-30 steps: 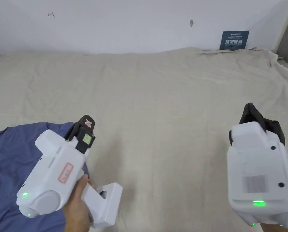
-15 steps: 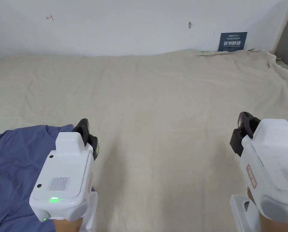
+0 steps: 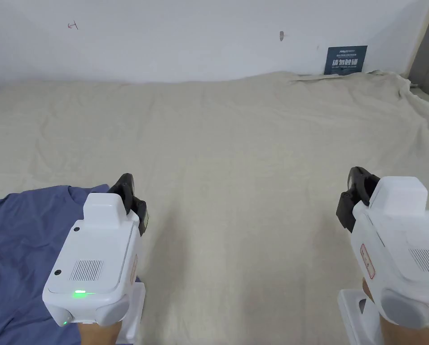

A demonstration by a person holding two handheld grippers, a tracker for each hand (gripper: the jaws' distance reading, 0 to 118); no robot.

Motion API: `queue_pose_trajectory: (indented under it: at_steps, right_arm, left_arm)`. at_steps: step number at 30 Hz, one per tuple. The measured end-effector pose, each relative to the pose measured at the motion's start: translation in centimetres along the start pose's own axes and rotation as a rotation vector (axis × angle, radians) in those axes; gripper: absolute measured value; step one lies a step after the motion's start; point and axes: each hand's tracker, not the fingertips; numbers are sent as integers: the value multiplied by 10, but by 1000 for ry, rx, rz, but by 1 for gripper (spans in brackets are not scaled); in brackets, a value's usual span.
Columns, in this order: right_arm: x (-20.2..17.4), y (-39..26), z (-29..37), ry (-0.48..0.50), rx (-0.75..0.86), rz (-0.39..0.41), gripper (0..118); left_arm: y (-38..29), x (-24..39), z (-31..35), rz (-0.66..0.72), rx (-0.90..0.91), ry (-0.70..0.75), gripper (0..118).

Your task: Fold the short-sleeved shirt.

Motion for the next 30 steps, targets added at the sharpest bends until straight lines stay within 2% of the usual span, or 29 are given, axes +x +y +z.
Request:
queue_pose_trajectory:
  at_steps: [15, 30]
  right_arm:
    - [-8, 11, 12, -5, 4, 5, 0]
    - [-23, 16, 0, 30, 26, 63, 0]
  left_arm:
    - [0, 0, -3, 12, 1, -6, 0]
    - [-1, -18, 2, 8, -1, 35, 0]
